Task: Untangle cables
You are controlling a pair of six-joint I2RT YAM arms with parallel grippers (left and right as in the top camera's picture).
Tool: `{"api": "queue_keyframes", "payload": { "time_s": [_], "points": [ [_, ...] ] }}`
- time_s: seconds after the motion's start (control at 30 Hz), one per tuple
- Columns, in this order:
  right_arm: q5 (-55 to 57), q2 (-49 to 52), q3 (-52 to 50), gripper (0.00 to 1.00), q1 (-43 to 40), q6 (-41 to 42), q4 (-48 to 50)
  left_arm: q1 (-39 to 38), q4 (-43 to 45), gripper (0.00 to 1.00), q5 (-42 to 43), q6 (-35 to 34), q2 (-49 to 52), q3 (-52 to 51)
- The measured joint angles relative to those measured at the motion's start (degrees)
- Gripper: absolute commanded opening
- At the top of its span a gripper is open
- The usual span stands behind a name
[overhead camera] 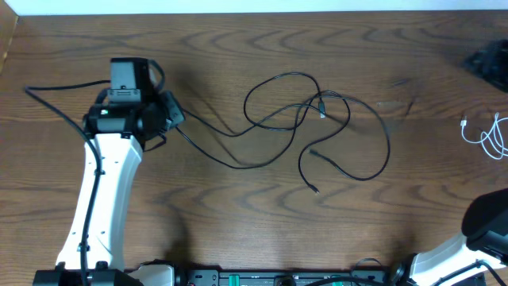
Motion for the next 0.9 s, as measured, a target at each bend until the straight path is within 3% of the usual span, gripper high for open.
{"api": "queue_keyframes", "payload": {
  "time_s": [0.4, 0.57, 0.9],
  "points": [
    [0.5, 0.0, -0.46, 0.66, 22.75, -15.69, -5.92, -4.09, -7.08, 0.08, -8.96, 2.12, 0.0, 0.0],
    [3.61, 0.07, -5.31, 0.69, 34.71, -21.38, 0.76, -4.09, -7.8, 0.07, -10.51, 2.12, 0.0, 0.0],
    [7.5, 0.09, -21.7, 0.67, 48.28, -29.38, 17.59, -4.11, -7.98, 0.08, -11.3, 2.14, 0.0, 0.0]
  ]
}}
